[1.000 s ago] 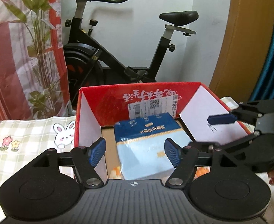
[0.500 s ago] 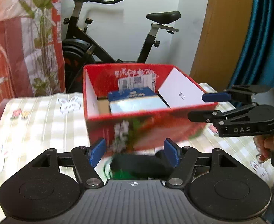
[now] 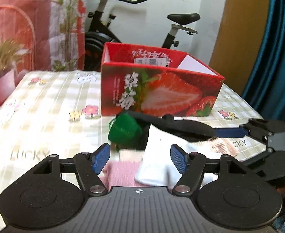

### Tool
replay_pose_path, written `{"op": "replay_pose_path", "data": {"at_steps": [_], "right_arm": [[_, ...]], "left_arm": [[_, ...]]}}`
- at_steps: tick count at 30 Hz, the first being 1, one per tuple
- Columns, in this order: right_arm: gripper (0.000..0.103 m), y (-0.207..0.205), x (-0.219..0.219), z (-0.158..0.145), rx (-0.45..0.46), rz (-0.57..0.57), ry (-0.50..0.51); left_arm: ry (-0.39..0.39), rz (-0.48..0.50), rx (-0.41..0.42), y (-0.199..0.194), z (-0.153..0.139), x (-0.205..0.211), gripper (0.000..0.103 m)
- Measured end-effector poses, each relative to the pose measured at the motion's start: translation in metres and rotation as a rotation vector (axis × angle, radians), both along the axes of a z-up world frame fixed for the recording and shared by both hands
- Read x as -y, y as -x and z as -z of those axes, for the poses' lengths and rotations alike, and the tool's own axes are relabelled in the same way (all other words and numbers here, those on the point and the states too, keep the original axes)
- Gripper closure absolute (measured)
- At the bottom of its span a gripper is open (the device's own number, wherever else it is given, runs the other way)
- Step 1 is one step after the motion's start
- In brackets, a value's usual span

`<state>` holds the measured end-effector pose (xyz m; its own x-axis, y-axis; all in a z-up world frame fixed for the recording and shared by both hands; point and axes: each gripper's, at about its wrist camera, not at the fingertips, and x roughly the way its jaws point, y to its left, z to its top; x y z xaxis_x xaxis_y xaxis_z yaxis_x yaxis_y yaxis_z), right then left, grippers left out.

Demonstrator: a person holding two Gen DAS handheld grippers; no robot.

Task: Organize soft objects
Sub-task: 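Move the right tool down to the white pouch on the table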

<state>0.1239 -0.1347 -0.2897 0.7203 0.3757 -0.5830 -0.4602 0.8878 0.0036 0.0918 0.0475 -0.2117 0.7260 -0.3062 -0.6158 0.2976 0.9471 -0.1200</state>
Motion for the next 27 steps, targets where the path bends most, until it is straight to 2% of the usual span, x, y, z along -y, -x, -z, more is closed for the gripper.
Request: {"op": "replay_pose_path", "data": {"at_steps": [4, 12, 18, 25, 27], "right_arm": [[0.021, 0.008, 0.001, 0.007, -0.025, -0.032, -0.031], [0.019, 0.014, -0.019, 0.02, -0.038, -0.14, 0.05], [0.019, 0.013, -0.017, 0.025, -0.037, -0.11, 0.074], [0.021, 0.008, -0.004, 0.026, -0.048, -0.082, 0.018], [0.025, 0.008, -0.001, 0.023, -0.034, -0.074, 0.008]], "left_arm": [[0.011, -0.034, 0.0, 0.0, 0.003, -0.007, 0.032], [0.007, -0.053, -0.032, -0.002, 0.015, -0.009, 0.032], [0.013, -0.059, -0.039, -0.002, 0.017, -0.01, 0.032], [0.011, -0.082, -0.022, -0.001, 0.018, -0.011, 0.032], [0.021, -0.088, -0.015, 0.0, 0.016, -0.013, 0.032]]}}
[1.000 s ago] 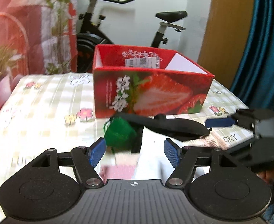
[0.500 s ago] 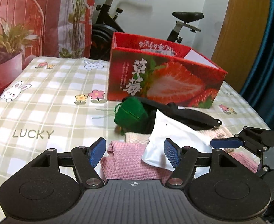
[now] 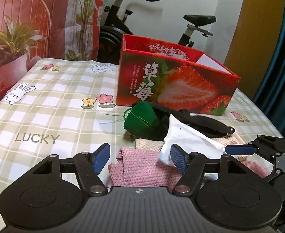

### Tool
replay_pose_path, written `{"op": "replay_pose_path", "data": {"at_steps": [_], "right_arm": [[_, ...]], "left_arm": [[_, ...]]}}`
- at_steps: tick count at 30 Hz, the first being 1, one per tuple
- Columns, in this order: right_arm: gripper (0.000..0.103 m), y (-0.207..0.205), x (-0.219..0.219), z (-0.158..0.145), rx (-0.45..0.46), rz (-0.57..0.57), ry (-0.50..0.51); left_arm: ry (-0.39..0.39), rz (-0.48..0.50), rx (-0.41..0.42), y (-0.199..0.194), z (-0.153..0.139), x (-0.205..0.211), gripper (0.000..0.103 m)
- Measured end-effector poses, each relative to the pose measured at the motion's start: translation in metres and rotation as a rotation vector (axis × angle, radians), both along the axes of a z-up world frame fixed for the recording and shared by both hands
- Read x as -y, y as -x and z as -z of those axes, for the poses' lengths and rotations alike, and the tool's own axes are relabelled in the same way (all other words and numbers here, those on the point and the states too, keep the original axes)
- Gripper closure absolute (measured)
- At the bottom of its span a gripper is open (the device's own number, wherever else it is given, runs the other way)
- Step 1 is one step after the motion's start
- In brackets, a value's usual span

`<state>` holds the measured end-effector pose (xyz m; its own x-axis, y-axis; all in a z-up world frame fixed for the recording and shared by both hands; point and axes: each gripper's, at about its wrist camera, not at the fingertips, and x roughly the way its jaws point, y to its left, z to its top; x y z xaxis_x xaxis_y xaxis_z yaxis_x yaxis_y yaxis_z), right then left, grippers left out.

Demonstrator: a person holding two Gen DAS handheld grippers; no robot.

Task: Organize soft objects
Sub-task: 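Move the right tool down to the white pouch on the table, then close the right gripper on the white pouch and lift it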

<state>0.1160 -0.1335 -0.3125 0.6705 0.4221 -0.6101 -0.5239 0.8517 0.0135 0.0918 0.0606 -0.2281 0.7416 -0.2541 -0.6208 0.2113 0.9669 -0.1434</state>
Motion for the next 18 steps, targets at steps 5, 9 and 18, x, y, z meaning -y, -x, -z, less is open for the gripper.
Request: {"op": "replay_pose_path", "data": {"at_steps": [5, 9, 18], "right_arm": [[0.029, -0.001, 0.009, -0.008, 0.035, 0.028, -0.043], [0.037, 0.0, 0.017, -0.017, 0.075, 0.052, -0.08], [0.045, -0.007, 0.05, -0.032, 0.145, 0.158, -0.207]], "left_arm": [[0.029, -0.011, 0.018, 0.001, -0.003, -0.004, 0.032], [0.028, -0.016, 0.02, 0.001, -0.003, -0.004, 0.032], [0.066, 0.032, 0.014, -0.005, -0.008, -0.002, 0.033]]}}
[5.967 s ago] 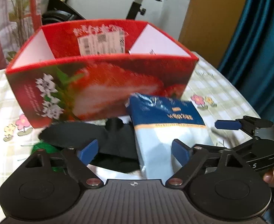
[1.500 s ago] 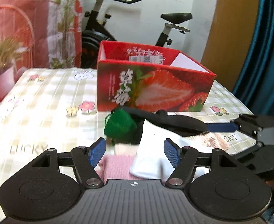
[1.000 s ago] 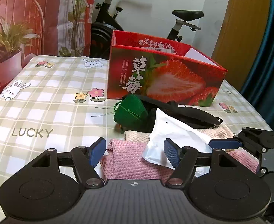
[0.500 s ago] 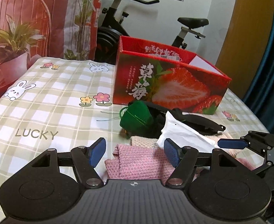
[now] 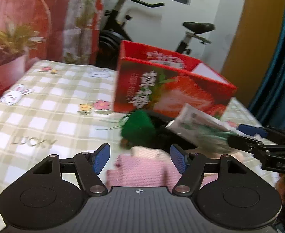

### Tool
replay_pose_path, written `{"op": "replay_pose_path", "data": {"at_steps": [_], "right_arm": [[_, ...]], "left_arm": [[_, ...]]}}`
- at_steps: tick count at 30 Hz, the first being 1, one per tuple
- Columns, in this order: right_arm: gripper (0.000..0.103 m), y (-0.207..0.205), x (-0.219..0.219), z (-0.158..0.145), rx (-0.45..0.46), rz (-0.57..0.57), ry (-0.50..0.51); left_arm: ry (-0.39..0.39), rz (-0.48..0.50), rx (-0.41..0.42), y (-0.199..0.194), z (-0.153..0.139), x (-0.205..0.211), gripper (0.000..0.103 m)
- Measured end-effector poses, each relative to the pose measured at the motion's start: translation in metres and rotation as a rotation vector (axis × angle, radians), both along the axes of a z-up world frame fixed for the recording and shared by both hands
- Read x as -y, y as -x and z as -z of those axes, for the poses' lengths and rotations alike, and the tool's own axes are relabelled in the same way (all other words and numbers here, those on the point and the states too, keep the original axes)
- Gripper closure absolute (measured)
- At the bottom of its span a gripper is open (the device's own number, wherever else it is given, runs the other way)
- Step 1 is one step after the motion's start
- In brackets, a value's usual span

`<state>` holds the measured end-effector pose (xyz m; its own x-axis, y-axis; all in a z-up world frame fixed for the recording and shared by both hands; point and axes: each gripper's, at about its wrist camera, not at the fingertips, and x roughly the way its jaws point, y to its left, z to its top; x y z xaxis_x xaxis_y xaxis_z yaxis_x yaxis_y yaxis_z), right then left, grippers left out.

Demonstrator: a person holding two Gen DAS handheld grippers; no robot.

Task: Organize soft objects
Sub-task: 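Close the right gripper on the white pouch and lift it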

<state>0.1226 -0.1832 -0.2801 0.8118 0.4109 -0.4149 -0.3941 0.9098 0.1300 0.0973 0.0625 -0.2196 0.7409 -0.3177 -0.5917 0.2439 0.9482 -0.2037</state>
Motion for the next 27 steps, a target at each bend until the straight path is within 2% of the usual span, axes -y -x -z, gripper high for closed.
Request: {"op": "replay_pose_path", "data": {"at_steps": [3, 7, 12, 14, 16, 20, 24, 27], "right_arm": [[0.056, -0.005, 0.005, 0.001, -0.012, -0.004, -0.052], [0.066, -0.008, 0.008, 0.001, -0.022, -0.026, -0.089], [0.068, -0.011, 0.015, 0.0, -0.041, -0.016, -0.14], [0.069, -0.011, 0.017, 0.0, -0.04, -0.009, -0.149], [0.07, -0.012, 0.019, 0.0, -0.04, -0.004, -0.156], [0.074, -0.013, 0.022, 0.0, -0.034, -0.008, -0.156], [0.077, -0.013, 0.022, 0.0, -0.029, -0.033, -0.147], [0.078, -0.011, 0.019, -0.002, -0.029, -0.053, -0.131]], "left_arm": [[0.05, 0.084, 0.007, -0.009, -0.011, 0.007, 0.041], [0.071, 0.165, 0.005, -0.028, -0.017, 0.02, 0.042], [0.023, 0.35, -0.001, -0.055, -0.008, 0.046, 0.04], [-0.032, 0.39, 0.019, -0.062, -0.003, 0.056, 0.04], [-0.06, 0.409, 0.025, -0.068, 0.002, 0.061, 0.04], [-0.032, 0.41, 0.017, -0.074, 0.007, 0.06, 0.039], [-0.033, 0.422, 0.077, -0.067, 0.007, 0.056, 0.027], [-0.026, 0.433, 0.116, -0.067, 0.001, 0.051, 0.022]]}}
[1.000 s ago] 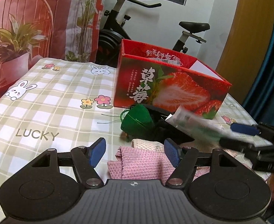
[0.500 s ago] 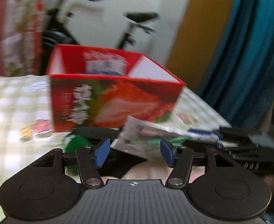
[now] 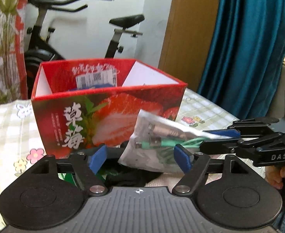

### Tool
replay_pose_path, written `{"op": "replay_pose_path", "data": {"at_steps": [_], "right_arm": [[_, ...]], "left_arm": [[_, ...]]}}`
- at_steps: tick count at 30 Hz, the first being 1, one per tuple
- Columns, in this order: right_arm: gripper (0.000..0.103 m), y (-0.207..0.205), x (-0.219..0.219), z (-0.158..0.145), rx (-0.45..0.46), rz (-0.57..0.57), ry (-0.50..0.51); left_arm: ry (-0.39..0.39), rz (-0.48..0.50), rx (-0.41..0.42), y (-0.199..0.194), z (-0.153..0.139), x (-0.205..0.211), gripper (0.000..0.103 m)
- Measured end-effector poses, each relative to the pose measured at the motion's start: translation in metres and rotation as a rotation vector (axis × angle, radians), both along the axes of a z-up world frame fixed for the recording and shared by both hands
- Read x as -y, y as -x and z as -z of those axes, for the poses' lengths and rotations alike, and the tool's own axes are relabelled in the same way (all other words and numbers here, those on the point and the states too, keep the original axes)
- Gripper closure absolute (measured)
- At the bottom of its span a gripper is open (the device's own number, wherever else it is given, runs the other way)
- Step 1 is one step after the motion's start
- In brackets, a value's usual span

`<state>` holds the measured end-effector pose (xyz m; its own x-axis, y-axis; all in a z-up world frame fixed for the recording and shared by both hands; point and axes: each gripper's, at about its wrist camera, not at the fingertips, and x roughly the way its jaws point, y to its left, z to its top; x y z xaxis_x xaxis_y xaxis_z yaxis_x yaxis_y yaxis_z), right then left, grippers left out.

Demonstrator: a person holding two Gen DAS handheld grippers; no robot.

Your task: Organize soft objects

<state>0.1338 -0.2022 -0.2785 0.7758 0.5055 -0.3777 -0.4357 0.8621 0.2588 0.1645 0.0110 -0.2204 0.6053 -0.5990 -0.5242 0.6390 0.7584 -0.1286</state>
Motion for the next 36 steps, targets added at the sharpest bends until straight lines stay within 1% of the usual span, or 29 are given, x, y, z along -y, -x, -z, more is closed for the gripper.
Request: {"op": "replay_pose_path", "data": {"at_steps": [1, 3, 5, 6, 9, 12, 14, 17, 20, 23, 27, 30, 31, 33, 34, 35, 36], "right_arm": [[0.078, 0.0, -0.001, -0.001, -0.001, -0.007, 0.006], [0.075, 0.001, 0.0, -0.002, 0.004, -0.001, 0.017], [0.065, 0.002, 0.001, -0.003, -0.001, -0.004, 0.024], [0.064, 0.003, 0.0, -0.002, -0.007, -0.006, 0.037], [0.063, 0.006, -0.001, 0.0, -0.009, -0.016, 0.066], [0.06, 0.007, -0.001, 0.002, -0.016, -0.026, 0.081], [0.056, 0.009, -0.004, 0.003, -0.013, -0.039, 0.108], [0.054, 0.011, -0.004, 0.003, -0.015, -0.048, 0.119], [0.055, 0.01, -0.002, 0.002, -0.015, -0.038, 0.11], [0.056, 0.008, 0.004, 0.001, -0.015, -0.016, 0.084], [0.057, 0.005, 0.016, -0.001, -0.013, 0.039, 0.061], [0.061, 0.002, 0.021, 0.002, -0.03, 0.071, 0.071], [0.064, 0.0, 0.022, 0.004, -0.042, 0.078, 0.07], [0.065, -0.002, 0.024, 0.01, -0.061, 0.077, 0.054], [0.065, -0.004, 0.024, 0.013, -0.067, 0.074, 0.044], [0.065, -0.005, 0.024, 0.014, -0.07, 0.071, 0.039], [0.065, -0.007, 0.023, 0.016, -0.07, 0.067, 0.036]], "left_arm": [[0.009, 0.006, 0.004, 0.0, -0.001, 0.0, 0.021], [0.024, 0.027, 0.012, -0.001, -0.003, 0.001, 0.013], [0.041, 0.041, 0.012, -0.005, -0.004, 0.004, 0.008], [0.056, 0.044, 0.01, -0.006, -0.004, 0.005, 0.007], [0.083, 0.051, -0.004, -0.009, -0.002, 0.008, 0.007], [0.079, 0.068, -0.003, -0.008, 0.001, 0.009, 0.007], [0.081, 0.077, -0.009, -0.008, 0.001, 0.009, 0.007], [0.075, 0.09, -0.018, -0.008, 0.004, 0.011, 0.008], [0.122, 0.091, -0.046, -0.01, 0.006, 0.008, 0.014], [0.181, 0.109, -0.082, -0.01, 0.007, 0.005, 0.015], [0.13, 0.16, -0.075, -0.004, 0.009, 0.012, 0.017], [0.095, 0.178, -0.058, 0.0, 0.012, 0.021, 0.019], [0.082, 0.177, -0.05, 0.001, 0.013, 0.024, 0.021], [0.067, 0.178, -0.049, 0.001, 0.016, 0.028, 0.029], [0.064, 0.173, -0.048, 0.002, 0.017, 0.029, 0.031], [0.058, 0.164, -0.046, 0.001, 0.019, 0.029, 0.035], [0.049, 0.148, -0.045, 0.0, 0.021, 0.028, 0.042]]}}
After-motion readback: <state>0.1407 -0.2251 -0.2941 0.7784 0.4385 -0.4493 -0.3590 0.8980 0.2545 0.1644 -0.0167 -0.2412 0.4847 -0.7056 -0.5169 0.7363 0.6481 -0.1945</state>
